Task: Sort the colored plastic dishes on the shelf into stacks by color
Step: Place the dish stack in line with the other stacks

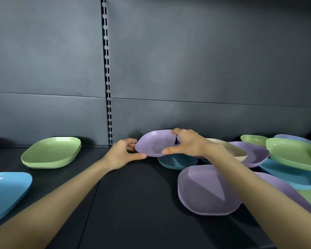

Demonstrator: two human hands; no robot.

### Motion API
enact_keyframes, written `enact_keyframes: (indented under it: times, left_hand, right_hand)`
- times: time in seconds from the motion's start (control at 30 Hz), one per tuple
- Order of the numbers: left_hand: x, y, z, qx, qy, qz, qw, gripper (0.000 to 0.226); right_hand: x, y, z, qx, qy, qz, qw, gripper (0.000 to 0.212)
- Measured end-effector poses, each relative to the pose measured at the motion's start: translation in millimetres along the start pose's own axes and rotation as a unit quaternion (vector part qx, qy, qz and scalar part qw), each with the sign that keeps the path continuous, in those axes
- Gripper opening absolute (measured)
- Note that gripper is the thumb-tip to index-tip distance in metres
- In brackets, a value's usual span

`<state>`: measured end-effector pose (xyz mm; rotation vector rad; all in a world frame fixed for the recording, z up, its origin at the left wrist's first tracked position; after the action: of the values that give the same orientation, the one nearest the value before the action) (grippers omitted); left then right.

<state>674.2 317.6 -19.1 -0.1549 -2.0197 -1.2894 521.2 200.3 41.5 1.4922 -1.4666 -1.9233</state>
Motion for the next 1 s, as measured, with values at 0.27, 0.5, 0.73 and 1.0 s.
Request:
enact_keyframes:
  times: [0.27, 0.5, 0.73, 1.0]
  left_hand:
    - [19, 41, 49, 0.048, -0.001, 0.073, 0.996, 0.041]
    - [12, 54, 117, 0.090, 0.031, 0.094, 0.991, 0.053]
    - [-5, 57, 176, 0.105, 0.085, 0.016, 0.991, 0.057]
    - [-2, 60, 205, 0.098, 0.106, -0.094, 0.985, 0.055]
  right_hand:
    - [-17, -6, 23, -0.006, 0.075, -0.168, 0.983, 0.074]
    - [-42, -39, 55, -0.051, 0.127, -0.257, 0.957, 0.052]
    - [-52, -79, 86, -0.093, 0.106, -0.102, 0.985, 0.081]
    - [-56, -100, 102, -0.143, 0.084, -0.025, 0.986, 0.074]
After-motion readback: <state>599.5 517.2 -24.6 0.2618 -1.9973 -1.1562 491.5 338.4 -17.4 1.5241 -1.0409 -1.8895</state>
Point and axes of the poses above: each hand's wrist, its own z-axis away from the middle knuckle, its own y-axis out of the back of the hand, x = y × z, the point moved 8 cm from there along -z, towards the middle knuckle, and after that the axes turned 15 degrees about -z, right-handed, at the moved point
